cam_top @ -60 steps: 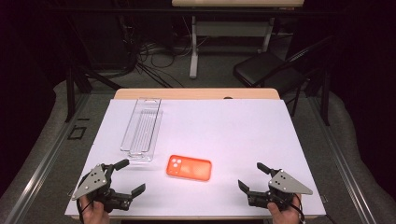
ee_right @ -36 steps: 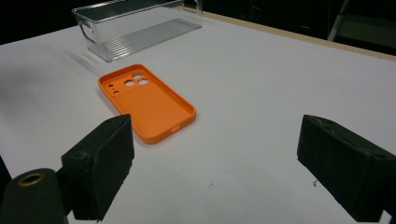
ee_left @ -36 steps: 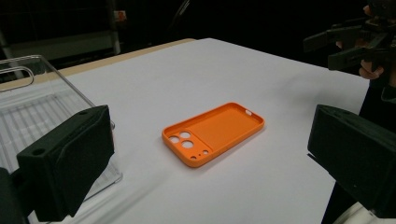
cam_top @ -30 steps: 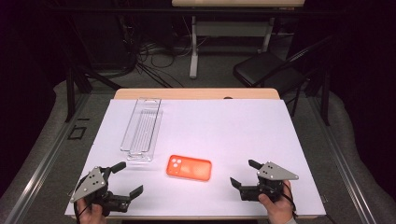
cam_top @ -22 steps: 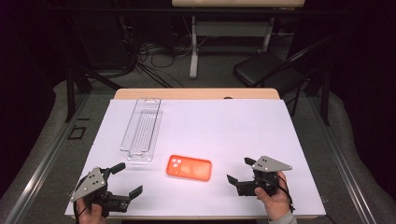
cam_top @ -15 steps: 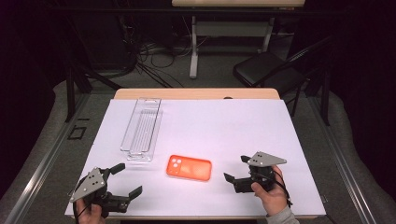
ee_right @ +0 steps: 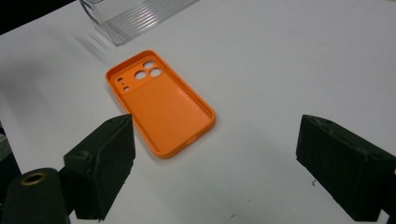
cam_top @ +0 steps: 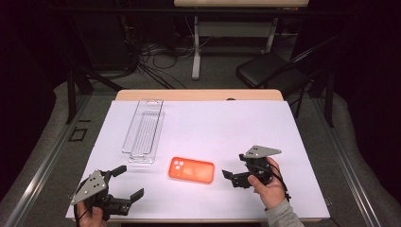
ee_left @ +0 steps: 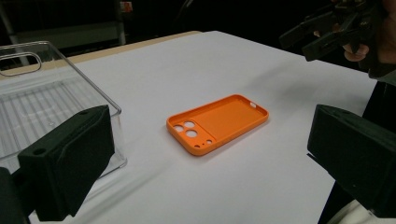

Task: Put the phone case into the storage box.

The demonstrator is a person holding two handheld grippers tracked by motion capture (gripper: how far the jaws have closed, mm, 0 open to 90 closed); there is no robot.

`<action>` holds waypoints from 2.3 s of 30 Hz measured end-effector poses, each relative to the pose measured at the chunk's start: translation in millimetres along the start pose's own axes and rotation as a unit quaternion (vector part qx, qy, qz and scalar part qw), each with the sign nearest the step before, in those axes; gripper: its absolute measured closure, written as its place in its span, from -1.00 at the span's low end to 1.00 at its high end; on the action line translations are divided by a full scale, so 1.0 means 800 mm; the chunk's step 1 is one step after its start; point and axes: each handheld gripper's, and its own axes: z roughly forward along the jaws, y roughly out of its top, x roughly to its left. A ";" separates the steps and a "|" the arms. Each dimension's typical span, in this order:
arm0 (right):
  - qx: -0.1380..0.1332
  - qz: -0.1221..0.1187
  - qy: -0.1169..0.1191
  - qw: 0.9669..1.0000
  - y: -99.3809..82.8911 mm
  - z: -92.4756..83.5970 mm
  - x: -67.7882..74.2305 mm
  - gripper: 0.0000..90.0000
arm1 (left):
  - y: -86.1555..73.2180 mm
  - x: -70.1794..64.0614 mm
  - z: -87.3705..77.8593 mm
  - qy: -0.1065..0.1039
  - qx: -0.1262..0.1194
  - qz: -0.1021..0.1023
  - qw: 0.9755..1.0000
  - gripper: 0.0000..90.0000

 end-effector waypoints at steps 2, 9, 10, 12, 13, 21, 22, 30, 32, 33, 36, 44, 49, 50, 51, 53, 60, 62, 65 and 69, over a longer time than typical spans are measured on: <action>0.000 0.000 0.001 1.000 0.003 0.001 0.000 -0.74 | 0.000 0.000 0.000 0.001 0.001 -0.001 1.000 -0.99; 0.013 -0.005 0.000 1.000 0.013 0.008 -0.001 -0.74 | 0.000 0.000 0.000 0.001 -0.001 -0.001 1.000 -0.99; 0.013 -0.006 0.002 1.000 0.014 0.009 0.000 -0.74 | 0.000 0.001 0.000 0.001 0.000 -0.001 1.000 -0.99; 0.015 -0.009 0.002 1.000 0.016 0.010 0.000 -0.74 | 0.000 0.001 0.000 0.001 0.000 0.000 1.000 -0.99; 0.014 -0.010 0.001 1.000 0.018 0.010 0.001 -0.74 | 0.000 0.000 0.000 0.001 0.000 -0.001 1.000 -0.99; 0.011 -0.017 0.002 1.000 0.040 0.013 0.005 -0.75 | 0.000 0.001 0.000 0.001 0.000 0.000 1.000 -0.99; 0.011 -0.017 0.002 1.000 0.040 0.013 0.005 -0.75 | 0.000 0.001 0.000 0.001 0.000 0.000 1.000 -0.99; 0.021 -0.030 -0.003 0.999 0.053 0.024 0.010 -0.71 | 0.000 0.001 0.000 0.002 0.000 -0.001 1.000 -0.99; 0.020 -0.031 -0.003 0.999 0.057 0.025 0.012 -0.68 | 0.000 0.001 0.000 0.001 0.001 0.000 1.000 -0.99; 0.019 -0.033 -0.003 0.999 0.058 0.026 0.012 -0.67 | -0.001 0.001 0.000 0.001 0.002 0.000 1.000 -0.99; 0.023 -0.037 0.001 0.999 0.062 0.029 0.012 -0.62 | -0.001 0.001 0.001 -0.001 0.002 0.001 1.000 -0.99; 0.044 -0.060 0.019 0.997 0.072 0.039 0.017 -0.38 | -0.001 0.001 0.001 -0.002 0.004 0.001 1.000 -0.99; 0.051 -0.083 0.029 0.995 0.081 0.045 0.020 -0.12 | -0.001 0.001 0.001 -0.002 0.004 -0.001 1.000 -0.99; 0.053 -0.088 0.028 0.994 0.083 0.046 0.021 -0.09 | -0.001 0.001 0.001 -0.002 0.004 -0.001 1.000 -0.98; 0.055 -0.090 0.029 0.994 0.085 0.047 0.022 -0.07 | -0.001 0.002 0.001 -0.002 0.004 0.000 1.000 -0.99; 0.058 -0.098 0.030 0.993 0.089 0.049 0.023 -0.02 | -0.001 0.002 0.001 -0.001 0.004 -0.001 1.000 -0.98; 0.073 -0.115 0.035 0.990 0.098 0.058 0.027 0.04 | -0.002 0.003 0.001 -0.002 0.006 -0.002 1.000 -0.99; 0.077 -0.120 0.035 0.989 0.100 0.060 0.028 0.06 | -0.002 0.003 0.001 -0.003 0.006 -0.002 1.000 -0.99; 0.081 -0.127 0.035 0.988 0.102 0.063 0.030 0.07 | -0.002 0.003 0.001 -0.003 0.006 -0.002 1.000 -0.98; 0.106 -0.142 0.039 0.983 0.105 0.071 0.032 0.07 | -0.002 0.003 0.002 -0.003 0.007 -0.002 1.000 -0.99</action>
